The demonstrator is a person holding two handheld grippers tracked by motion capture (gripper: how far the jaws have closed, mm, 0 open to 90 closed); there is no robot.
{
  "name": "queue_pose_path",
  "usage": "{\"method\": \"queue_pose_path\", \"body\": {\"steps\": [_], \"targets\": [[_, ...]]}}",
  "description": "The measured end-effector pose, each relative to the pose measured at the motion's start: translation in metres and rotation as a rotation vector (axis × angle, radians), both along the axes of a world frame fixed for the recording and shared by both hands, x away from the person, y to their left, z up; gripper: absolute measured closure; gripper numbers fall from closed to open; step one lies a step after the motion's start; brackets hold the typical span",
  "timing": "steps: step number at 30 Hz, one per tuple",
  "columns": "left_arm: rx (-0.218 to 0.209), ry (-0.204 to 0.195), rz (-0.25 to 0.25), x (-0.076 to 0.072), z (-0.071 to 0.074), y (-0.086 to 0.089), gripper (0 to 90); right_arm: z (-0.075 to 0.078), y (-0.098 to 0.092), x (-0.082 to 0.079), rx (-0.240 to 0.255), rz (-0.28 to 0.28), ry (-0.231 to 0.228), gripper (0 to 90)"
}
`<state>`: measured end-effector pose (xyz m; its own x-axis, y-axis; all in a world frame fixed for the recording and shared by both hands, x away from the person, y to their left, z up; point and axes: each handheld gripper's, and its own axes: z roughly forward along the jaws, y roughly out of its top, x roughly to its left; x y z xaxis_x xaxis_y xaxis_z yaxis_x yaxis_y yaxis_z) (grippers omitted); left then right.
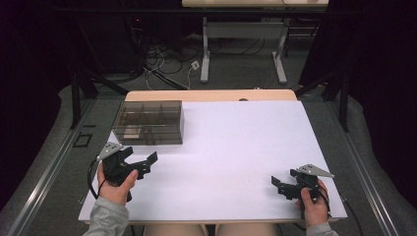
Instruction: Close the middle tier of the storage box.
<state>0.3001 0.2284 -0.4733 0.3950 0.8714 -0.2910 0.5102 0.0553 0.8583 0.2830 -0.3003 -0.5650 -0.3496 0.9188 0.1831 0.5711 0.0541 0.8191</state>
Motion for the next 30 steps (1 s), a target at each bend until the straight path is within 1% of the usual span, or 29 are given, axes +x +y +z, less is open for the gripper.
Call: {"method": "queue_pose_path", "body": {"steps": [6, 9, 12, 14, 16, 19, 22, 24, 28, 30], "targets": [[-0.009, -0.028, -0.02, -0.006, -0.003, 0.002, 0.7, 0.0, 0.0, 0.0, -0.002, 0.0, 0.0, 14.6], [-0.007, -0.037, -0.031, -0.01, -0.004, 0.003, 0.7, 0.0, 0.0, 0.0, -0.002, 0.001, 0.001, 14.6], [-0.016, -0.043, -0.031, -0.013, -0.006, 0.004, 0.7, 0.0, 0.001, 0.0, 0.002, -0.002, 0.006, 14.6], [-0.005, -0.048, -0.045, -0.014, -0.007, 0.006, 0.7, 0.0, 0.001, 0.0, 0.003, -0.003, 0.006, 14.6], [0.011, -0.051, -0.044, -0.016, -0.009, 0.007, 0.7, 0.0, 0.0, 0.0, -0.001, -0.001, 0.003, 14.6], [0.005, -0.051, -0.042, -0.019, -0.014, 0.008, 0.7, 0.0, 0.0, 0.0, 0.0, 0.0, 0.0, 14.6], [0.019, -0.05, -0.037, -0.02, -0.018, 0.011, 0.7, 0.0, 0.0, 0.0, -0.002, 0.0, -0.003, 14.6], [0.008, -0.048, -0.032, -0.021, -0.02, 0.012, 0.8, 0.0, 0.0, 0.0, -0.004, 0.002, -0.004, 14.6], [0.037, -0.057, -0.042, -0.023, -0.024, 0.012, 0.8, 0.0, -0.001, 0.0, -0.008, -0.001, -0.006, 14.6], [0.03, -0.059, -0.045, -0.025, -0.027, 0.013, 0.8, 0.0, -0.001, 0.0, -0.003, -0.003, -0.003, 14.6]]}}
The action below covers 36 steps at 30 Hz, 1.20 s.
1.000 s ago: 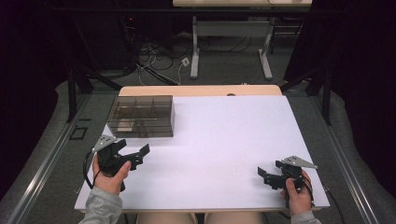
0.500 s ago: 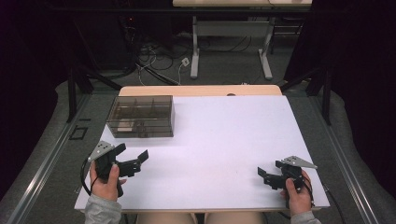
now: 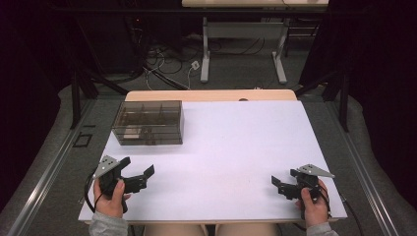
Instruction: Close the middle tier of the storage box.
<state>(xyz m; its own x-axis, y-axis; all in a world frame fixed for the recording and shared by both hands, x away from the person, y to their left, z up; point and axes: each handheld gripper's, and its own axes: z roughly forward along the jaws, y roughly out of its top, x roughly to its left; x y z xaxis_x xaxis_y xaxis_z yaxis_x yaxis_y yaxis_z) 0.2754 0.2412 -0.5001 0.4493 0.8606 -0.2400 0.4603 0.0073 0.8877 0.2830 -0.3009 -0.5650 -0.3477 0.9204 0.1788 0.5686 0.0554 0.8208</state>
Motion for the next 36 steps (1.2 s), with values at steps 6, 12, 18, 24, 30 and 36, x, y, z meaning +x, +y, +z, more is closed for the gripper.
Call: {"method": "queue_pose_path", "body": {"steps": [6, 12, 18, 24, 30, 36], "targets": [[-0.01, 0.012, -0.004, -0.005, -0.01, 0.001, 1.0, 0.0, 0.0, 0.0, 0.004, 0.0, 0.0, 14.6], [0.007, 0.011, 0.002, -0.007, -0.015, 0.001, 1.0, 0.0, 0.0, 0.0, 0.005, 0.002, -0.003, 14.6], [0.018, 0.009, 0.012, -0.007, -0.019, 0.002, 1.0, 0.0, 0.001, 0.0, 0.009, -0.002, 0.002, 14.6], [0.018, 0.012, 0.018, -0.007, -0.025, 0.003, 1.0, 0.001, 0.001, -0.001, 0.01, -0.001, 0.001, 14.6], [0.037, 0.021, 0.028, -0.006, -0.031, 0.003, 1.0, 0.001, 0.001, 0.0, 0.006, -0.002, -0.003, 14.6], [0.043, 0.033, 0.027, -0.005, -0.035, 0.003, 1.0, 0.001, 0.0, 0.0, 0.005, -0.003, -0.001, 14.6]]}}
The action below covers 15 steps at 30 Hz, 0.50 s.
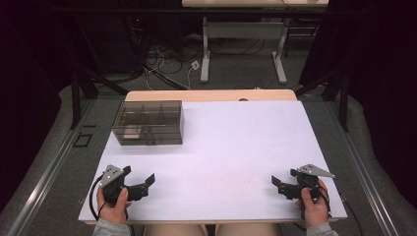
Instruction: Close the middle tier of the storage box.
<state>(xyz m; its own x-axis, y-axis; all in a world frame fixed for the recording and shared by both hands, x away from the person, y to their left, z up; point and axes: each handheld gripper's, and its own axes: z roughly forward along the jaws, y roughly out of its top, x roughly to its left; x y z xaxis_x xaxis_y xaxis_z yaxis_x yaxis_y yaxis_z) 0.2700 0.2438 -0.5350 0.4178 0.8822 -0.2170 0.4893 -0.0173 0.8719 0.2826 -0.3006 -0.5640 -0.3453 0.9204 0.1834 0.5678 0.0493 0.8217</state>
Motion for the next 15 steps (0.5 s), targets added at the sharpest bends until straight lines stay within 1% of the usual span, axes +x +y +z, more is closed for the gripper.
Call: {"method": "queue_pose_path", "body": {"steps": [4, 9, 15], "targets": [[-0.006, 0.009, 0.003, 0.0, -0.0009, 0.0005, 1.0, 0.0, -0.0007, 0.0, 0.001, -0.002, 0.0, 14.6], [-0.01, 0.008, 0.009, 0.0002, -0.002, 0.0004, 1.0, 0.0001, -0.0008, 0.0002, 0.002, -0.002, -0.004, 14.6], [-0.004, 0.011, 0.005, 0.0004, -0.0026, 0.0019, 1.0, 0.0001, -0.0014, 0.0001, 0.005, -0.004, -0.005, 14.6]]}}
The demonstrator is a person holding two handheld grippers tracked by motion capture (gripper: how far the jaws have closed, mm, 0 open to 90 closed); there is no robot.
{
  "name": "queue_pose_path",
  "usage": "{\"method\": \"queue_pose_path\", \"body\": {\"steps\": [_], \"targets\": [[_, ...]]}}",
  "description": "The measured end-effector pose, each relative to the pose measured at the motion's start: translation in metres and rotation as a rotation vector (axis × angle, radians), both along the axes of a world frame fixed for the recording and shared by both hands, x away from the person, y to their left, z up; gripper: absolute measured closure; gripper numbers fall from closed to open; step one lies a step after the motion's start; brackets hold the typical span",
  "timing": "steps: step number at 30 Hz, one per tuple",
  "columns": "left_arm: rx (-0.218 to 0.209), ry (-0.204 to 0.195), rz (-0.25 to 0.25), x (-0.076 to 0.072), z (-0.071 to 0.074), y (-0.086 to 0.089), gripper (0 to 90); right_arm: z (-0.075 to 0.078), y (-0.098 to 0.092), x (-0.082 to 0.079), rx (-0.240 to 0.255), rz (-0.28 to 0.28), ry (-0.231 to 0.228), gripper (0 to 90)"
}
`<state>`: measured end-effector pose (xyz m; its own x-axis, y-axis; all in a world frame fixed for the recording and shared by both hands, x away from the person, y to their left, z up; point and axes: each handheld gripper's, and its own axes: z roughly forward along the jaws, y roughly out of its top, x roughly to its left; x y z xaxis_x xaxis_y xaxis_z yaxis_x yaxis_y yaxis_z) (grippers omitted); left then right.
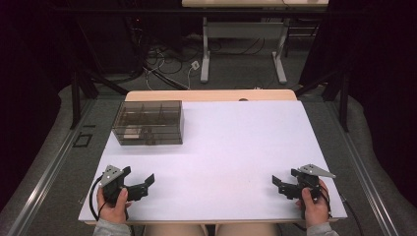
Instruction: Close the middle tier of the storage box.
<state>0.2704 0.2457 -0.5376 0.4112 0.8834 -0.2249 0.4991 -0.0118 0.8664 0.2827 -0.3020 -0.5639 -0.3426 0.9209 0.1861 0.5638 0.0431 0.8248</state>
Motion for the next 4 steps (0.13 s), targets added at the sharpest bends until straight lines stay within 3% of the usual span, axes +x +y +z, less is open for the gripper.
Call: {"method": "queue_pose_path", "body": {"steps": [4], "targets": [[-0.002, 0.0, 0.001, 0.0007, -0.0002, -0.0007, 1.0, 0.0003, 0.0004, -0.0003, 0.009, -0.008, 0.003, 14.6]]}}
